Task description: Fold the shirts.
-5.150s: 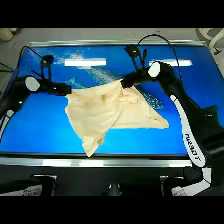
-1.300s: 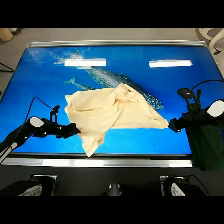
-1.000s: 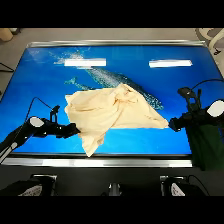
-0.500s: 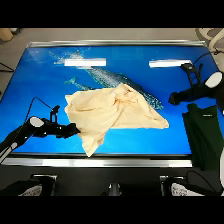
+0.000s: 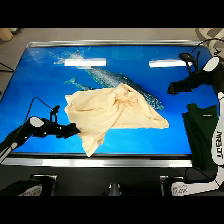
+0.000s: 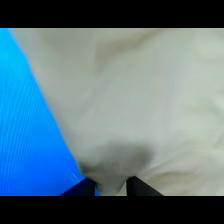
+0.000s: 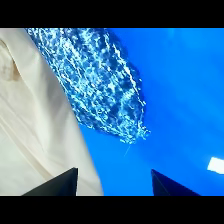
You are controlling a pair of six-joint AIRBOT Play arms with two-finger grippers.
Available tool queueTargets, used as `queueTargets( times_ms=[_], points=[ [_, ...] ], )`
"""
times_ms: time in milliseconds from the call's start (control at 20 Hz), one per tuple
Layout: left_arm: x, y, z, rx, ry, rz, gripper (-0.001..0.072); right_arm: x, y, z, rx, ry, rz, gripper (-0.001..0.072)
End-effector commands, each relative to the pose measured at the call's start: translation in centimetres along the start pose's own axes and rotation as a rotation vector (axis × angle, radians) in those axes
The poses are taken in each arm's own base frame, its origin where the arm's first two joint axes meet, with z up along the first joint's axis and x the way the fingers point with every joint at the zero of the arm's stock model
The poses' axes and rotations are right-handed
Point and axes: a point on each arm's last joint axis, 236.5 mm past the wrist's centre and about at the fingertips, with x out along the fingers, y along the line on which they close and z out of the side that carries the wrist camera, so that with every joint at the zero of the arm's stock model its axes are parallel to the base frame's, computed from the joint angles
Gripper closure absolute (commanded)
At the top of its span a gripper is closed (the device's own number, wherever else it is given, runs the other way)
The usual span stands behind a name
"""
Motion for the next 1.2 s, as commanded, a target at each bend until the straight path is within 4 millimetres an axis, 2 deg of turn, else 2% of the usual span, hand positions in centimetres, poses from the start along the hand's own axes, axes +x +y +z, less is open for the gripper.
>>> queueTargets(
  times_ms=[0, 150, 300, 400, 500, 700, 800, 900, 1000, 1150],
  points=[
    [0.0, 0.0, 0.0, 0.001, 0.000, 0.000, 0.0453, 0.1, 0.2, -0.2, 0.001, 0.016, 0.010, 0.0225],
    [0.0, 0.0, 0.0, 0.001, 0.000, 0.000, 0.0453, 0.1, 0.5, -0.9, 0.000, 0.044, 0.024, 0.0224],
    [0.0, 0.0, 0.0, 0.001, 0.000, 0.000, 0.0458, 0.1, 1.7, -3.6, -0.004, 0.157, 0.073, 0.0225],
    [0.0, 0.0, 0.0, 0.002, 0.000, 0.000, 0.0679, 0.8, 2.6, -6.4, -0.062, 0.268, 0.100, 0.0225],
    [0.0, 0.0, 0.0, 0.002, 0.000, 0.000, 0.0677, 1.4, 2.7, -8.4, -0.075, 0.328, 0.097, 0.0224],
    [0.0, 0.0, 0.0, 0.006, 0.001, 0.000, 0.0679, 1.4, 3.2, -10.1, -0.102, 0.376, 0.118, 0.0224],
    [0.0, -0.1, 0.0, 0.007, -0.001, -0.001, 0.0679, 1.6, 2.5, -13.0, -0.105, 0.449, 0.085, 0.0224],
    [0.0, -0.1, 0.0, 0.008, -0.001, -0.001, 0.0678, 2.8, 3.4, -16.1, -0.093, 0.485, 0.100, 0.0225],
    [-0.1, -0.1, 0.0, 0.025, 0.001, -0.002, 0.0678, 4.2, 4.1, -16.9, -0.085, 0.462, 0.121, 0.0224],
    [-0.2, -0.3, -0.3, 0.034, 0.010, -0.007, 0.0678, 5.6, 3.4, -17.4, -0.067, 0.446, 0.086, 0.0220]
  ],
)
